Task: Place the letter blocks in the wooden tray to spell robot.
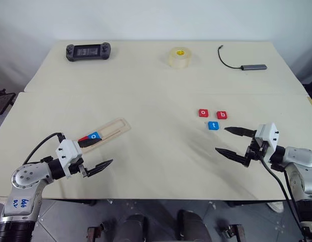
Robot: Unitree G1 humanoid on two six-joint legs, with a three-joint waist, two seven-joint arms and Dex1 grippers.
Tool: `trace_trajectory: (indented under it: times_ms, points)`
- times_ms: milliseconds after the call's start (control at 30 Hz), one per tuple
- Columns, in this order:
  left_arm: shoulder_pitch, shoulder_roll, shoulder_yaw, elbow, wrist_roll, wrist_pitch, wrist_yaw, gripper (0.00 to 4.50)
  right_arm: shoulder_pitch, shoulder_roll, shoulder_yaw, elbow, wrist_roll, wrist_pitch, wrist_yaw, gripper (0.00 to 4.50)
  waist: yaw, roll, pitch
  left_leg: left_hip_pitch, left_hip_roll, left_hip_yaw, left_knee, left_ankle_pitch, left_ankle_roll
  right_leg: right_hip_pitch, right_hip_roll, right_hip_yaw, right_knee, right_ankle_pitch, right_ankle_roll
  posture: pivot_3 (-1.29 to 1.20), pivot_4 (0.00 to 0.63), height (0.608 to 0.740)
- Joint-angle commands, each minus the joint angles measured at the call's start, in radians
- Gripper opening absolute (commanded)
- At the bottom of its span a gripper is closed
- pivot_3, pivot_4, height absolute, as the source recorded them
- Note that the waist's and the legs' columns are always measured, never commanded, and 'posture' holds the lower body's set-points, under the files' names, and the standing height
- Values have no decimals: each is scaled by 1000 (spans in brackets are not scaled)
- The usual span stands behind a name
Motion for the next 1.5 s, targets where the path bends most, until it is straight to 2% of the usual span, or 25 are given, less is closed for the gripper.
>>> trace_trajectory:
  times_ms: [33, 167, 300, 467, 567, 667, 733, 833, 967, 1033, 1167, 1300, 1500]
  points:
    - [16, -7, 37, -43, -12, -22, 22, 4500, -13, 0, -2, -1, 8, -20, 24, 4492, -1, 0, 0, 0, 0, 0, 0, 0, 0, 0, 0, 0, 0, 0, 0, 0, 150, 740]
    - [48, -35, 85, -81, -89, 33, 46, 4500, -26, 21, 12, -5, 13, -20, 37, 4492, -2, 0, 0, 0, 0, 0, 0, 0, 0, 0, 0, 0, 0, 0, 0, 0, 150, 740]
    - [114, -74, 150, -110, -99, 41, 117, 4500, -51, 68, 50, -61, 46, 24, 38, 4492, -5, 0, 0, 0, 1, 0, 0, -1, -1, 0, 1, 0, 0, 0, 0, 0, 150, 740]
    - [276, -170, 308, -79, -96, -15, 225, 4500, -94, 178, 132, -217, 95, 97, 1, 4492, -8, 0, 0, 0, 4, 0, 0, -2, -3, -1, 2, 0, 0, -1, -1, 0, 150, 740]
    - [338, -199, 354, -43, -105, -39, 230, 4500, -127, 225, 170, -270, 99, 112, -25, 4492, 4, -1, 0, 0, 4, -1, 1, -2, -3, 0, 2, -1, -1, -1, -2, 0, 150, 740]
    - [372, -203, 351, -14, -118, -41, 188, 4500, -145, 238, 194, -296, 93, 126, -28, 4492, 17, -1, 0, 0, 3, -1, 1, -2, -2, 0, 1, -1, -4, -1, -2, 0, 150, 740]
    - [339, -201, 356, -8, -159, -22, 180, 4500, -143, 230, 194, -302, 93, 137, -31, 4492, 26, -2, 0, 0, 2, -1, 1, -3, -2, 1, 0, -2, -5, -1, -2, 0, 150, 740]
    - [255, -154, 338, 44, -146, -23, 151, 4500, -131, 204, 178, -305, 102, 158, -21, 4492, 29, -2, 0, 0, 2, -3, 1, -3, -1, 1, 0, -2, -5, -1, -2, 0, 150, 740]
    - [65, -38, 274, 201, -125, -18, 31, 4500, -106, 155, 151, -332, 138, 219, -11, 4492, 22, -2, -1, 0, 2, -2, 1, -3, -2, 0, 1, -2, 1, -1, -2, 0, 150, 740]
    - [-15, 21, 228, 243, -142, 42, -49, 4500, -98, 137, 139, -336, 145, 232, -13, 4492, 17, -2, -1, 0, 2, -1, 1, -3, -2, -1, 1, -2, 1, -1, -2, 0, 150, 740]
    - [-193, 112, 136, 452, -50, -20, -152, 4500, -88, 115, 113, -343, 149, 244, -23, 4492, -3, -2, -1, 0, 1, 0, 0, -3, -1, -2, 1, -2, 3, -1, -2, 0, 150, 740]
    - [-326, 149, 61, 653, 23, -99, -241, 4500, -62, 107, 96, -382, 155, 258, -48, 4492, -8, -3, -1, 0, 2, 2, 0, -3, -1, -3, 2, -4, 4, -1, -2, 0, 150, 740]
    - [-429, 144, 4, 850, 82, -186, -309, 4500, -18, 92, 70, -435, 165, 284, -77, 4492, -3, -3, -1, 0, 1, 3, 1, -3, -1, -3, 2, -4, 5, -1, -2, 0, 150, 740]
